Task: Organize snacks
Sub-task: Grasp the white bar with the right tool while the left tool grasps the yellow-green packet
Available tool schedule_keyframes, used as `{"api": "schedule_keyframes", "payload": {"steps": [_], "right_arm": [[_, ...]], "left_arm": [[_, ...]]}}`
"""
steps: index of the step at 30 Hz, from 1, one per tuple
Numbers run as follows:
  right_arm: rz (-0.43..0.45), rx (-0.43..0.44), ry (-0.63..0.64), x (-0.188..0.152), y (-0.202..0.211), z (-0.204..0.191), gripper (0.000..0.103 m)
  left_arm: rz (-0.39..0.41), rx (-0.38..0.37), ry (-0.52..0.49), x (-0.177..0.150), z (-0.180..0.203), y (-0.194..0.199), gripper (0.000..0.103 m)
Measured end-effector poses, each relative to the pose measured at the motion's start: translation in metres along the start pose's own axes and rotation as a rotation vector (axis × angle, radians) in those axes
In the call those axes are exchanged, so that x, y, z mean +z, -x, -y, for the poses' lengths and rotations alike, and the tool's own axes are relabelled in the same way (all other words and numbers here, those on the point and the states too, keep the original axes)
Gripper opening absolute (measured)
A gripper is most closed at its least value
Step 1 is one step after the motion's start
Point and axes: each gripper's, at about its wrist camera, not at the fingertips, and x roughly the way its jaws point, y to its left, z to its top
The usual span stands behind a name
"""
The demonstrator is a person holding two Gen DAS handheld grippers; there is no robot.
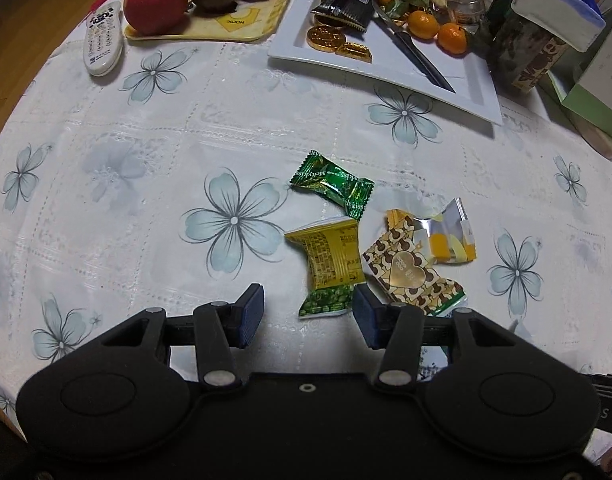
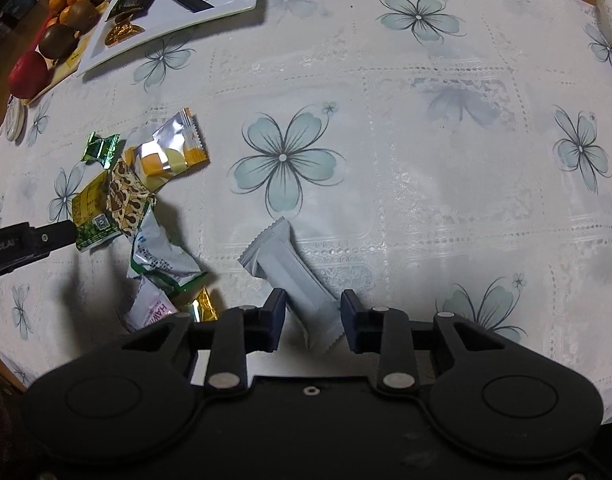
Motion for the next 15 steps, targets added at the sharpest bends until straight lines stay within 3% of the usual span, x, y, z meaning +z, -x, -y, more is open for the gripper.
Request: {"api": "schedule_keyframes", "payload": {"steps": [6,9,15], "right_arm": [[-0.024,0.039,-0.017,0.011,-0.006,0.003,0.034],[-0.041,0.053,-0.022,0.013,-0.011,0.0,0.04],[-0.05,0.021,0.024,0.007,-0.024,-0.017,0.045]], "left_arm": [[-0.024,-0.03,0.021,0.008,0.001,-0.014,0.057],[-0.01,-0.018,0.015,0.009,0.004,-0.016,0.058],[-0.011,-0.022,0.025,0.012,0.008,-0.022,0.059]]}}
